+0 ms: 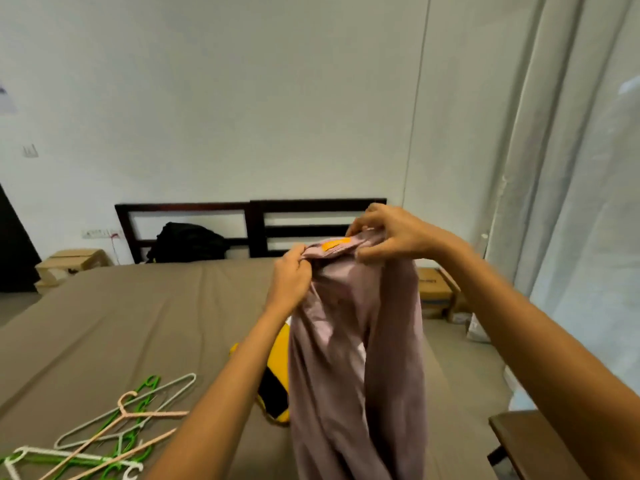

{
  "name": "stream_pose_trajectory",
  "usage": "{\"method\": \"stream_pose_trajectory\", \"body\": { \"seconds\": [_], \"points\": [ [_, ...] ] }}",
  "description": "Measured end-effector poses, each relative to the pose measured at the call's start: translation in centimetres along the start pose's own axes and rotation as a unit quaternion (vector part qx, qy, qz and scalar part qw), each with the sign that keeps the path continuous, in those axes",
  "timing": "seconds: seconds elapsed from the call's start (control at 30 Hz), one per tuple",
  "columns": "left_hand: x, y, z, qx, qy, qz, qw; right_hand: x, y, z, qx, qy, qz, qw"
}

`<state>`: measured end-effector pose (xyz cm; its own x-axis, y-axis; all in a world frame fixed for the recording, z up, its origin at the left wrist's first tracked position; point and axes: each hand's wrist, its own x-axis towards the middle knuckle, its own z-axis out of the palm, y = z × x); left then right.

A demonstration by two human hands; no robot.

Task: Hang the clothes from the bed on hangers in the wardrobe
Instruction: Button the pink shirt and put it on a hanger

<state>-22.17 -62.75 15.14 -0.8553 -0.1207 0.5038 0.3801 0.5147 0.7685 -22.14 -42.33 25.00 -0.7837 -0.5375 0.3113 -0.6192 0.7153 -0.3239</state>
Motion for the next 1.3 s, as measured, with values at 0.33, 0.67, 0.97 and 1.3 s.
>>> {"method": "stream_pose_trajectory", "body": {
  "seconds": [0.33, 0.67, 0.97, 1.3],
  "points": [
    [4.7, 7.9, -5.5, 0.291, -0.069, 0.192, 0.935, 0.0, -1.0, -7.9, 0.186, 0.085, 0.046, 0.978],
    [4.7, 9.3, -10.6, 0.021, -0.170, 0.016, 0.985, -1.4, 1.4, -9.2, 0.301, 0.084, 0.089, 0.946],
    [3.1, 9.5, -10.7, -0.106, -0.202, -0.098, 0.969, -2.1, 2.0, -8.9, 0.297, 0.016, 0.116, 0.948],
    [1.6, 16.5, -5.2, -0.277, -0.241, -0.076, 0.927, 2.0, -1.1, -7.5, 0.005, 0.172, 0.241, 0.955]
  ]
}}
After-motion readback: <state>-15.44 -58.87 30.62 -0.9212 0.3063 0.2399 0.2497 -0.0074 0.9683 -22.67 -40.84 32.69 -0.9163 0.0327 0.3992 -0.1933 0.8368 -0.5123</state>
